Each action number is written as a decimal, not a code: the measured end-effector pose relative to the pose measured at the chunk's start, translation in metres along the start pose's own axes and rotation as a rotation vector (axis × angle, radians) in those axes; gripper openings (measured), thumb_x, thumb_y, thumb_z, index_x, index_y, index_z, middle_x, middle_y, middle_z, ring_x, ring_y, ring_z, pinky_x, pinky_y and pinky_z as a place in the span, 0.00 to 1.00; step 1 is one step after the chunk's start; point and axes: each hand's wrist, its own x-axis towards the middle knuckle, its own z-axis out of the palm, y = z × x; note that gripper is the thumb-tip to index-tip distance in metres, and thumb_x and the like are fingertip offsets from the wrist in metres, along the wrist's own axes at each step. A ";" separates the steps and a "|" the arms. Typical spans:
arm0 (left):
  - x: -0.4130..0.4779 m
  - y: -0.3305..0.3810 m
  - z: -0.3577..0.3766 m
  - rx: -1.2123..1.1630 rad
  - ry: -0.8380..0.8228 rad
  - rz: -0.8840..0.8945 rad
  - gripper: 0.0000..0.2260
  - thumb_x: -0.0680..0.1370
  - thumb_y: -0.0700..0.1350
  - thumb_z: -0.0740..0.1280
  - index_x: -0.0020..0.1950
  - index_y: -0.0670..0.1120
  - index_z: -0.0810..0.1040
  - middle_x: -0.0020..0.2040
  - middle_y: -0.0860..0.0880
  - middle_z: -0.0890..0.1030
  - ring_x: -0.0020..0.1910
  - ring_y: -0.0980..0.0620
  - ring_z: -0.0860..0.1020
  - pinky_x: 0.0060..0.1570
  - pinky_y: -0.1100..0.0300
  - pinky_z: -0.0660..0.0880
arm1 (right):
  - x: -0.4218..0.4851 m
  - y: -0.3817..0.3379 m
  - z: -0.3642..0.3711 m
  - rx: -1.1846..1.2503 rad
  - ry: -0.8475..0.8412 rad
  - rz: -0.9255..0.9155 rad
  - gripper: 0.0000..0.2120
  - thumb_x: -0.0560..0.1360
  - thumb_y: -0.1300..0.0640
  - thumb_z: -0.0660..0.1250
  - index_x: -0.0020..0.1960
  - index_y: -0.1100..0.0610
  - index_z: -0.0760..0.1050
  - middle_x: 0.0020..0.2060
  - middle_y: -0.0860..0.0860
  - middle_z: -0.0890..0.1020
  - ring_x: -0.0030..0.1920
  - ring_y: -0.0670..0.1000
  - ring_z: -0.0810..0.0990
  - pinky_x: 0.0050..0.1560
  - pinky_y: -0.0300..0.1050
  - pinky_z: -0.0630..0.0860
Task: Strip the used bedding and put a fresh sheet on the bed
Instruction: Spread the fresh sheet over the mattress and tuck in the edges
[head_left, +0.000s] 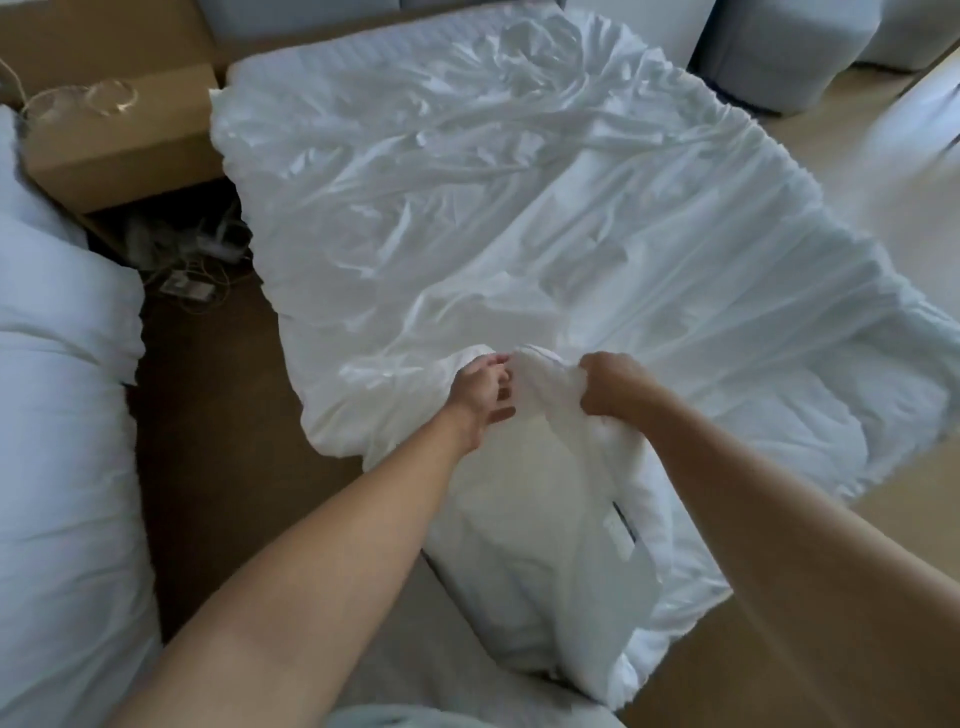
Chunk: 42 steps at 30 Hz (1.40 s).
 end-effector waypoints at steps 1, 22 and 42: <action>0.015 -0.017 -0.015 0.359 0.106 0.053 0.14 0.78 0.45 0.64 0.64 0.49 0.77 0.58 0.47 0.78 0.54 0.45 0.77 0.53 0.53 0.76 | 0.013 0.011 0.007 -0.035 0.118 0.096 0.18 0.74 0.61 0.65 0.64 0.55 0.73 0.59 0.58 0.79 0.60 0.61 0.78 0.57 0.50 0.73; 0.123 0.068 -0.168 0.739 -0.348 0.234 0.06 0.78 0.41 0.71 0.54 0.46 0.81 0.51 0.47 0.84 0.53 0.46 0.82 0.56 0.49 0.77 | 0.084 -0.209 0.151 1.038 0.043 -0.072 0.04 0.77 0.50 0.70 0.47 0.41 0.76 0.39 0.35 0.80 0.42 0.34 0.78 0.43 0.31 0.69; 0.139 0.187 -0.106 1.005 -0.189 0.663 0.19 0.79 0.40 0.62 0.70 0.50 0.73 0.57 0.47 0.73 0.52 0.48 0.76 0.53 0.59 0.72 | 0.142 -0.170 0.000 1.400 0.243 -0.002 0.16 0.79 0.58 0.67 0.35 0.59 0.68 0.29 0.52 0.62 0.30 0.49 0.60 0.29 0.45 0.56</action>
